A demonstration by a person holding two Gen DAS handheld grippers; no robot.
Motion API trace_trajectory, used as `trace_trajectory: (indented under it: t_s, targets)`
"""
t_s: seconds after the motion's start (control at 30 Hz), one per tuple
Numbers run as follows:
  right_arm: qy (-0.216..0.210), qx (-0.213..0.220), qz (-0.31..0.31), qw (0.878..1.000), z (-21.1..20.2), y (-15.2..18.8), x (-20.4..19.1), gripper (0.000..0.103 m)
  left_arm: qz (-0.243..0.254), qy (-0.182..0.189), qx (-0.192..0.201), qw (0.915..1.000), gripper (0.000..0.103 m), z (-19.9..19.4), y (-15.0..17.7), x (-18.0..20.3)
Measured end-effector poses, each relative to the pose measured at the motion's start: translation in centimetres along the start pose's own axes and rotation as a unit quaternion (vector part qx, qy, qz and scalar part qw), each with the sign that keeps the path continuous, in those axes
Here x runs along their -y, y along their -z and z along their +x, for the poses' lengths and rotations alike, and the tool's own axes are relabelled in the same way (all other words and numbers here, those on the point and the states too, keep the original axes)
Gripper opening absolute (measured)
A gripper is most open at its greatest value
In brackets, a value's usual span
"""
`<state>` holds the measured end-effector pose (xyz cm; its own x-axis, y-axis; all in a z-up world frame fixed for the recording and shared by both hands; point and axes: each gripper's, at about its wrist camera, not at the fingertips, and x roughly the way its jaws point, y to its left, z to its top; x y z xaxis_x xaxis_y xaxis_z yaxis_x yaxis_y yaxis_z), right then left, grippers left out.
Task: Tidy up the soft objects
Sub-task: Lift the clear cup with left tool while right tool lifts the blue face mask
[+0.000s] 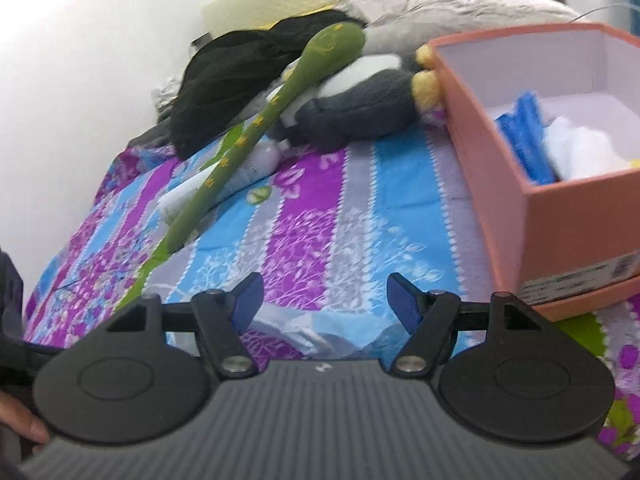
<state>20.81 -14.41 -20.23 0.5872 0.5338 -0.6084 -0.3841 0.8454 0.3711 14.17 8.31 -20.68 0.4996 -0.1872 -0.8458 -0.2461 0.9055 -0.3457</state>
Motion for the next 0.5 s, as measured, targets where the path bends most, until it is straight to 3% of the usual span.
trace_trajectory:
  t_s: [0.17, 0.5]
  targets:
    - [-0.035, -0.047, -0.002, 0.998, 2.8, 1.0, -0.3, 0.063, -0.004, -0.004, -0.001, 1.0000, 0.018, -0.1, 0.2, -0.3]
    - [0.022, -0.077, -0.101, 0.992, 5.4, 2.2, -2.1, 0.056, 0.012, -0.018, -0.002, 0.9998, 0.018, 0.5, 0.2, 0.2]
